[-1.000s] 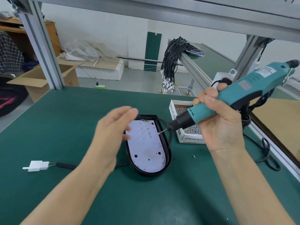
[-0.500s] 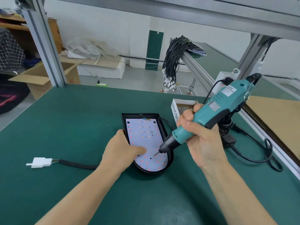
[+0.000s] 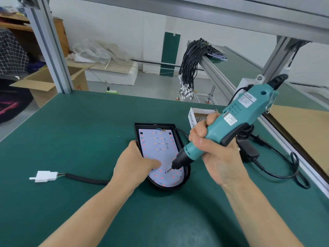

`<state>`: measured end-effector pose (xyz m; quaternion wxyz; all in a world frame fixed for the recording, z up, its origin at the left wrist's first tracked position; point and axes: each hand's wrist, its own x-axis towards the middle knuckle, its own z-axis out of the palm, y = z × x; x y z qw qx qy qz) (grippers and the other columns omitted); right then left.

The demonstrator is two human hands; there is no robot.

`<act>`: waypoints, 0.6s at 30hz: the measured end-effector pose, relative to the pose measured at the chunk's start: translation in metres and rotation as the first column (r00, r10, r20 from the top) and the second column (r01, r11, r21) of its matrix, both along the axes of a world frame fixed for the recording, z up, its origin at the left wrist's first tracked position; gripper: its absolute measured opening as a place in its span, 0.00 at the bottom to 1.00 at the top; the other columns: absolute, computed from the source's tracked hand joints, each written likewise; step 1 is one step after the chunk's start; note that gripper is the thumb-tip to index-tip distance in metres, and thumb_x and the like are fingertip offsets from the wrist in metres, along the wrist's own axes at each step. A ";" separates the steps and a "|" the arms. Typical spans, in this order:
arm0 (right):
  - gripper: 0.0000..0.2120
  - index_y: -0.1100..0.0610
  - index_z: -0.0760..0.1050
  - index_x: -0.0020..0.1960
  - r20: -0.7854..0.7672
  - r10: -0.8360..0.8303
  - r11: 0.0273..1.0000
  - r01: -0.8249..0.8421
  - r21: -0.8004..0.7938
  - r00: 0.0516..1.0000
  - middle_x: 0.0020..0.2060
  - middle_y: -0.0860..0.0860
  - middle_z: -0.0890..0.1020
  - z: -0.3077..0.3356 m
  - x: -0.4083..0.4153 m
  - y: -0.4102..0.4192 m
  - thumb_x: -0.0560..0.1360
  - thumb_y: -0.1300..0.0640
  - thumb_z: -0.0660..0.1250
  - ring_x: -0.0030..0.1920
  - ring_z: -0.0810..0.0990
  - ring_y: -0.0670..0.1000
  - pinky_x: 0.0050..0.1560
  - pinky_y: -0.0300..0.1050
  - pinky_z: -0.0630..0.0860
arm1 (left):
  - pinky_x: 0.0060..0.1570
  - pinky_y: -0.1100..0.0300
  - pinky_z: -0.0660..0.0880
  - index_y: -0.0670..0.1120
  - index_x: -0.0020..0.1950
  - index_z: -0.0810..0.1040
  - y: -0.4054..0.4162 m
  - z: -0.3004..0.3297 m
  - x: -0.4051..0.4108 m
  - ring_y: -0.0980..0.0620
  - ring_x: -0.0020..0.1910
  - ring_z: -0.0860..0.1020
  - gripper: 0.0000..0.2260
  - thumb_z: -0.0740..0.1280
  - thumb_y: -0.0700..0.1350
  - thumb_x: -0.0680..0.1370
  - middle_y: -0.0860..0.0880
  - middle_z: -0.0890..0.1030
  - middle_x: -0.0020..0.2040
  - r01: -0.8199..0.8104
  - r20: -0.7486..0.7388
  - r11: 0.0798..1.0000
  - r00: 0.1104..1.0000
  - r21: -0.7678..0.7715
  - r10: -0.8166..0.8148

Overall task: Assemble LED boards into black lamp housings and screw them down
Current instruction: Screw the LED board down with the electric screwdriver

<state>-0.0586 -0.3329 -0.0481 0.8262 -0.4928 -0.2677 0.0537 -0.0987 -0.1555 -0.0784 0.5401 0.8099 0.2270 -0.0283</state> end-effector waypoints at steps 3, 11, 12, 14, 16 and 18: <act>0.18 0.53 0.67 0.48 0.054 0.029 0.999 -0.027 -0.032 0.998 0.36 0.47 0.74 0.004 -0.004 0.002 0.63 0.66 0.70 0.39 0.72 0.50 0.48 0.41 0.73 | 0.51 0.45 0.78 0.50 0.50 0.72 0.000 -0.002 0.000 0.49 0.45 0.80 0.21 0.73 0.46 0.60 0.52 0.81 0.45 -0.006 0.006 1.000 1.000 -0.001 0.006; 0.25 0.54 0.67 0.49 0.052 0.059 0.998 -0.059 0.006 0.997 0.37 0.47 0.75 0.003 -0.010 0.001 0.65 0.43 0.77 0.40 0.73 0.49 0.49 0.41 0.72 | 0.50 0.47 0.78 0.50 0.50 0.72 0.000 -0.004 0.001 0.50 0.45 0.80 0.20 0.73 0.47 0.60 0.53 0.81 0.45 -0.011 0.024 1.000 1.000 -0.013 0.011; 0.23 0.54 0.68 0.48 0.056 0.036 0.999 -0.038 0.024 0.998 0.36 0.48 0.74 0.002 -0.011 0.001 0.67 0.43 0.76 0.39 0.73 0.49 0.49 0.41 0.72 | 0.50 0.47 0.78 0.50 0.50 0.72 0.000 -0.005 0.001 0.50 0.45 0.80 0.19 0.74 0.45 0.62 0.53 0.81 0.45 -0.015 0.029 1.000 0.999 -0.014 0.016; 0.19 0.54 0.70 0.46 0.058 -0.039 0.998 0.037 0.043 0.998 0.35 0.48 0.73 -0.001 -0.014 0.002 0.68 0.44 0.76 0.38 0.72 0.50 0.49 0.42 0.72 | 0.51 0.47 0.77 0.50 0.50 0.72 0.001 -0.007 0.001 0.49 0.46 0.79 0.18 0.75 0.43 0.64 0.53 0.81 0.46 -0.019 0.035 1.000 0.999 -0.013 0.020; 0.18 0.52 0.72 0.45 0.036 -0.090 0.995 0.089 0.049 0.995 0.35 0.50 0.71 -0.004 -0.015 0.002 0.67 0.45 0.76 0.38 0.71 0.51 0.49 0.43 0.72 | 0.50 0.47 0.77 0.50 0.50 0.72 0.001 -0.008 0.001 0.49 0.46 0.79 0.18 0.75 0.43 0.65 0.53 0.81 0.46 -0.020 0.039 1.000 0.999 -0.014 0.020; 0.20 0.53 0.71 0.45 0.009 -0.083 0.995 0.082 0.052 0.997 0.35 0.51 0.71 -0.004 -0.016 0.000 0.66 0.45 0.77 0.39 0.70 0.51 0.50 0.44 0.72 | 0.50 0.47 0.77 0.50 0.50 0.72 0.002 -0.008 0.002 0.49 0.46 0.79 0.18 0.75 0.42 0.65 0.53 0.81 0.45 -0.021 0.042 1.000 0.999 -0.011 0.021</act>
